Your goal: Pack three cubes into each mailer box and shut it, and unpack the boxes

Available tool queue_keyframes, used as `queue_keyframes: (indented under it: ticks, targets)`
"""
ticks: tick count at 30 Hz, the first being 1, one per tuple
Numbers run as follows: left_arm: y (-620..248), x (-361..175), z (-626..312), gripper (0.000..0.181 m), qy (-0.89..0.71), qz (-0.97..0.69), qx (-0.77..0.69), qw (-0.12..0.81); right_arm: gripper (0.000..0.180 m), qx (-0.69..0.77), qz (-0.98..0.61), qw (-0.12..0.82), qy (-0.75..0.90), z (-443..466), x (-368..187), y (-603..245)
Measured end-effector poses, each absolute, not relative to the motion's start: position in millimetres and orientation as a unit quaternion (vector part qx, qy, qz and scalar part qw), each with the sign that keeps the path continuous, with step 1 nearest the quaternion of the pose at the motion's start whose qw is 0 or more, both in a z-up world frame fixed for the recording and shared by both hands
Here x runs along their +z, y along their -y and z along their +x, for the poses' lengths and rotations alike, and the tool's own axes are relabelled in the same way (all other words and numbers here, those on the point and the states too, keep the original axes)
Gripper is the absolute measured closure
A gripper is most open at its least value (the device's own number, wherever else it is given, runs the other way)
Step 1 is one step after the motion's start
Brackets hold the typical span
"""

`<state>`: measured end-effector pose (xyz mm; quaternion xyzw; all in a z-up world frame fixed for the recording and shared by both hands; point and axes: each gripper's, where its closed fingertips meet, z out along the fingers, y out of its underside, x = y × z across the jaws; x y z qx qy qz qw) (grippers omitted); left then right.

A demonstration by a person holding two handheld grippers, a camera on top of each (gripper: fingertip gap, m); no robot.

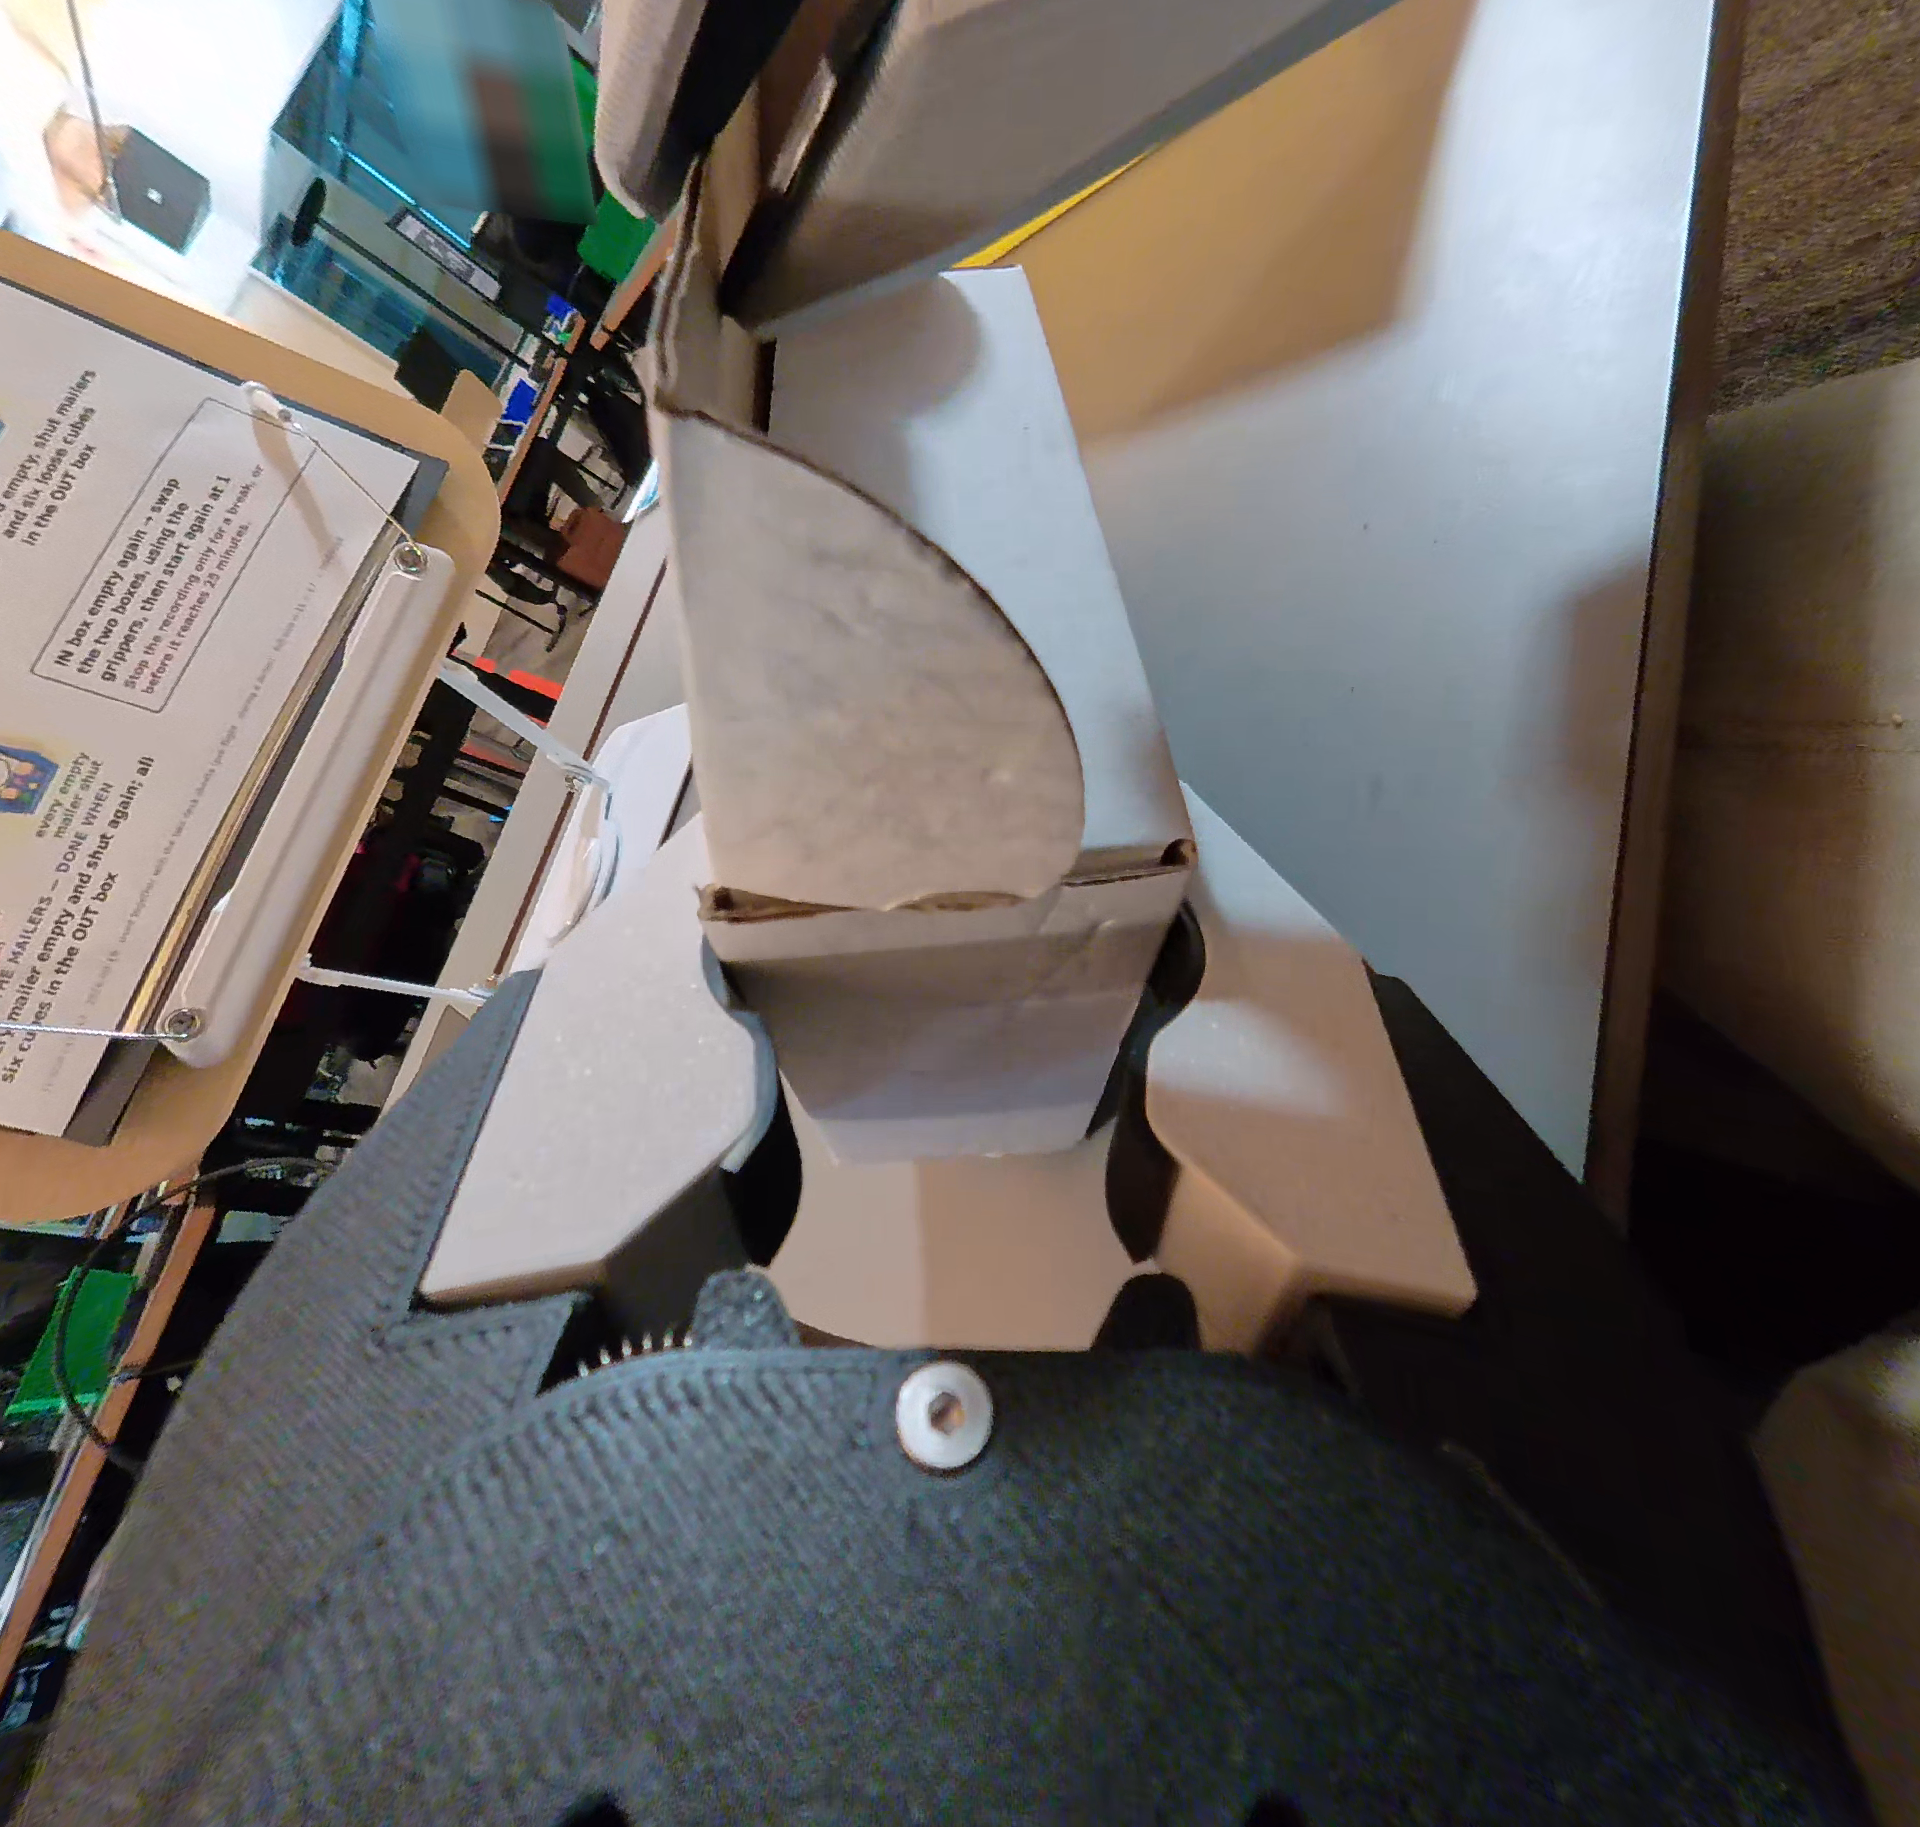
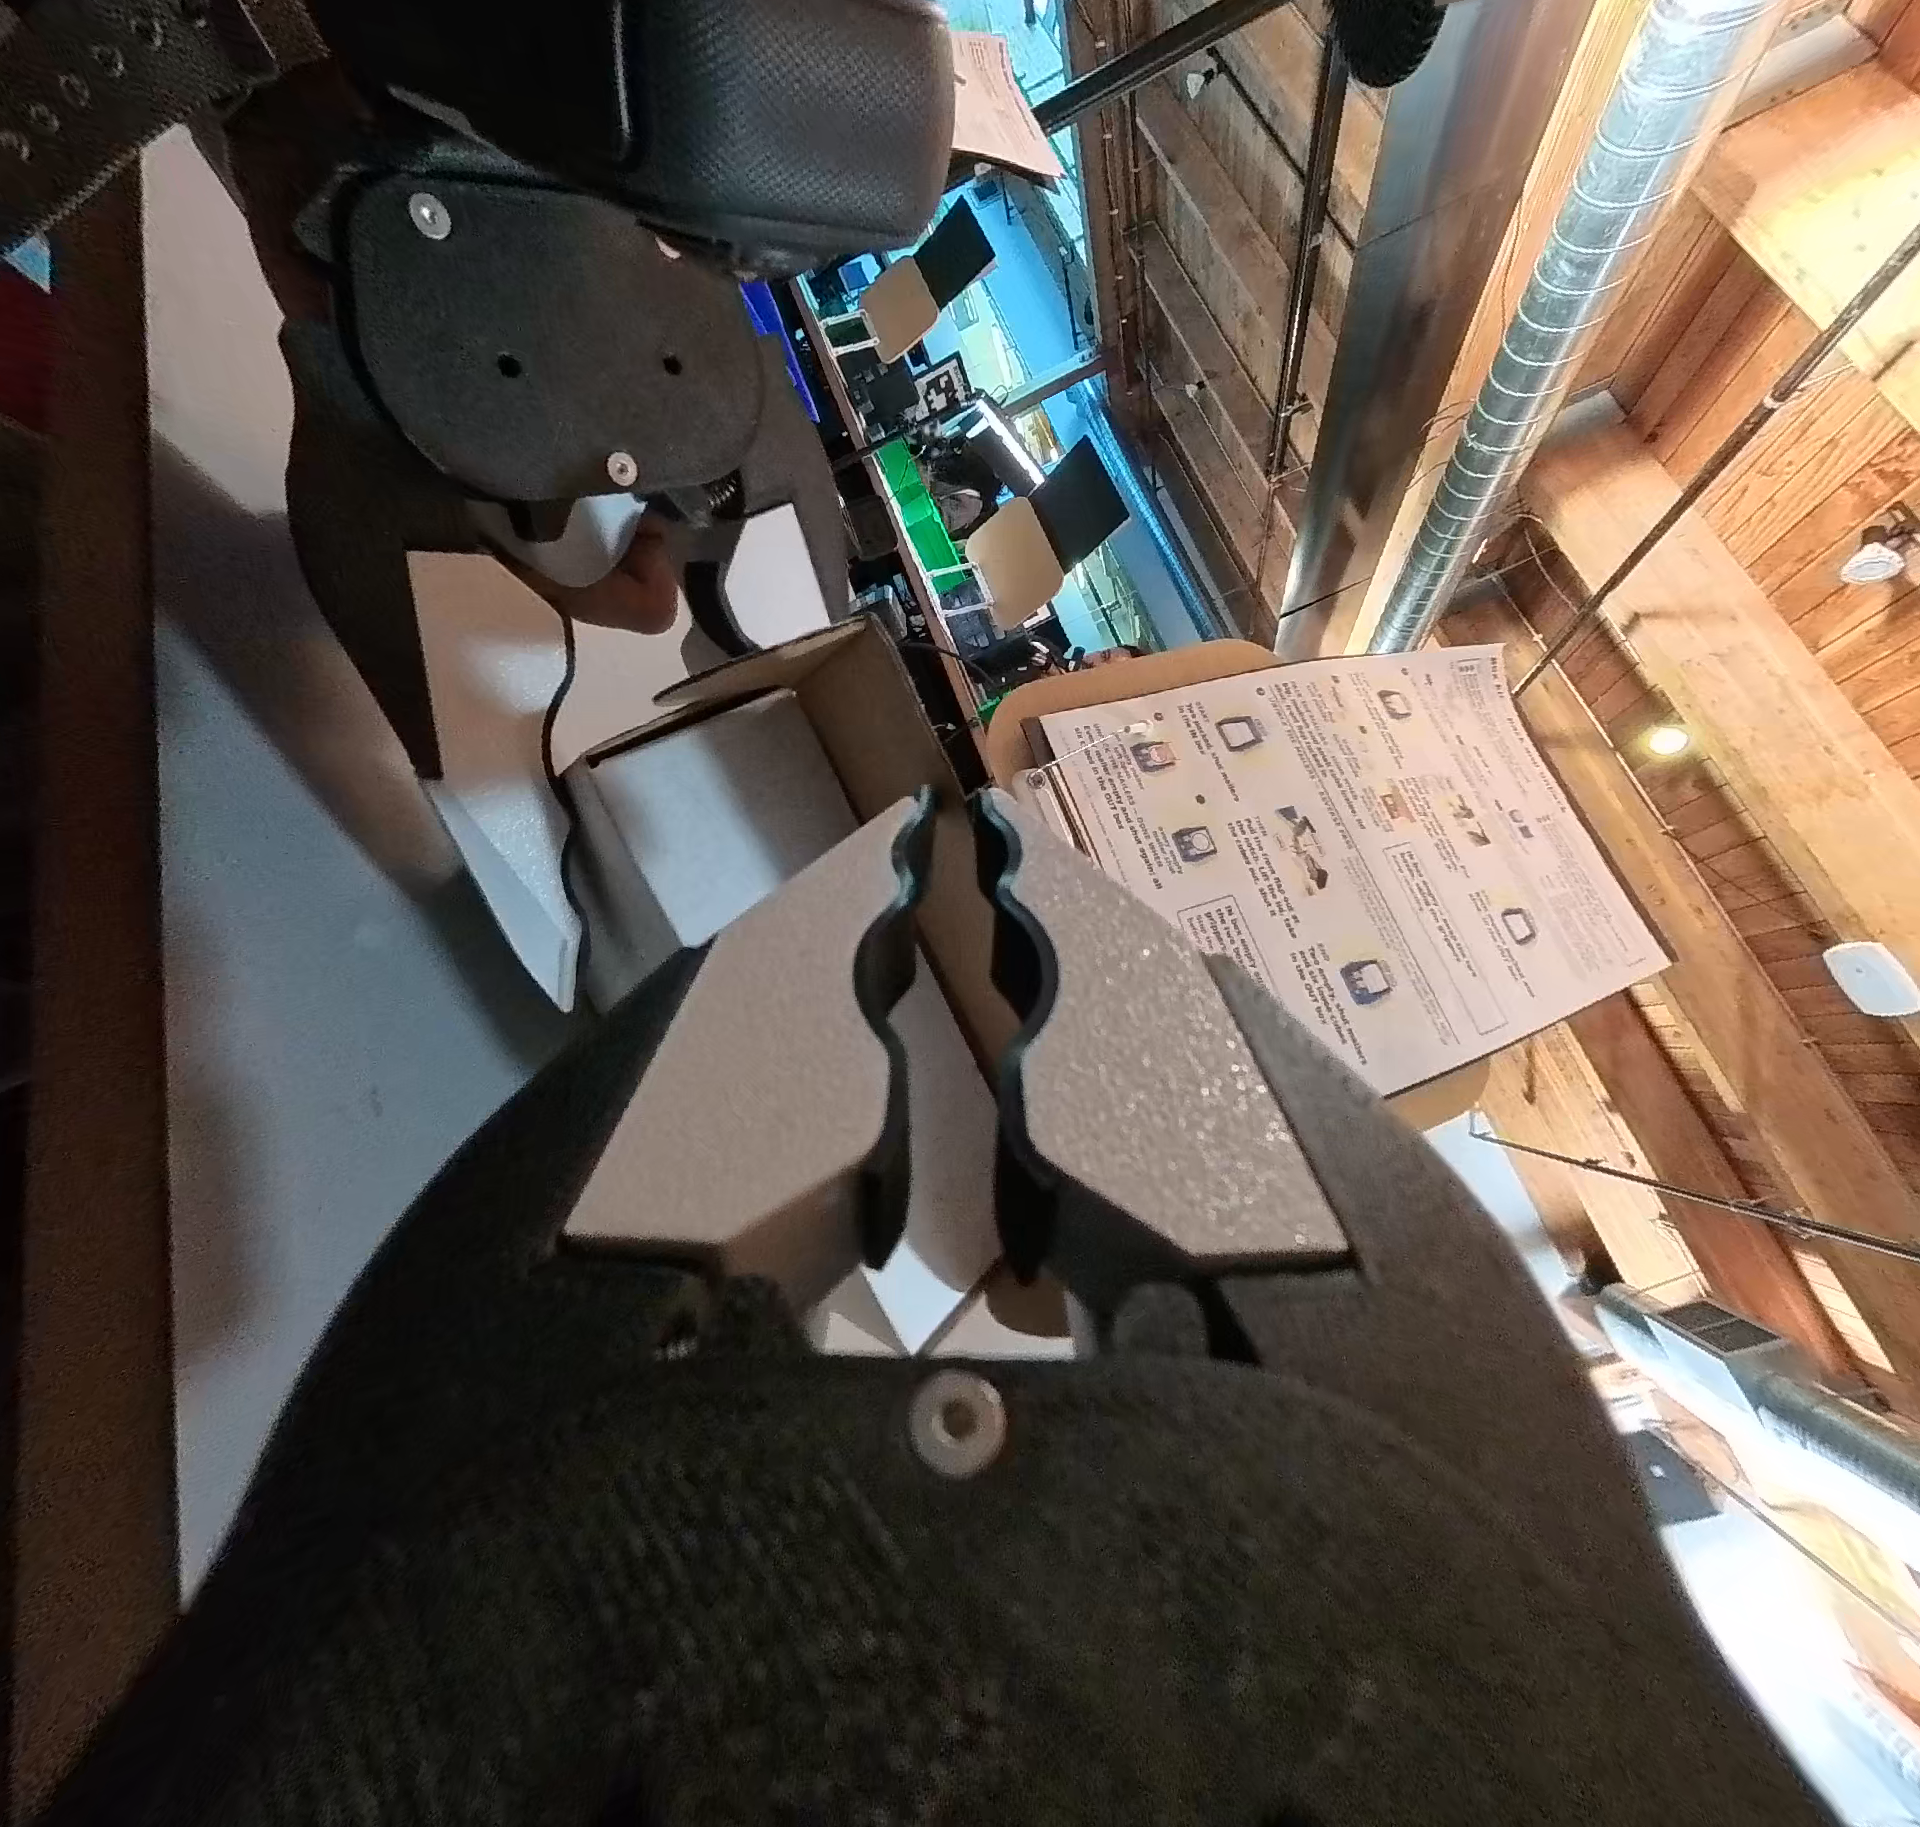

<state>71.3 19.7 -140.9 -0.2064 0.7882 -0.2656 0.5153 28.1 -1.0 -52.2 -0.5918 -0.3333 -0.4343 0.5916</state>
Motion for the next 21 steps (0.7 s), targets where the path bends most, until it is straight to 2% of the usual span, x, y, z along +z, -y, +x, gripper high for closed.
queue_keyframes:
  ticks: [14,19,21]
  targets:
    - [-21.8,-138.1,62.2,0.107,-0.780,-0.227,-0.305,0.496,0.175,-0.436,-0.591,0.591,0.334,26.9,-51.3,1.7]
    - [-27.0,-133.9,59.4,0.100,-0.765,-0.255,-0.329,0.492,0.175,-0.435,-0.597,0.588,0.329,31.8,-52.7,1.7]
    - [-28.8,-130.3,56.7,0.103,-0.756,-0.264,-0.348,0.488,0.176,-0.437,-0.601,0.582,0.329,35.3,-55.3,1.3]
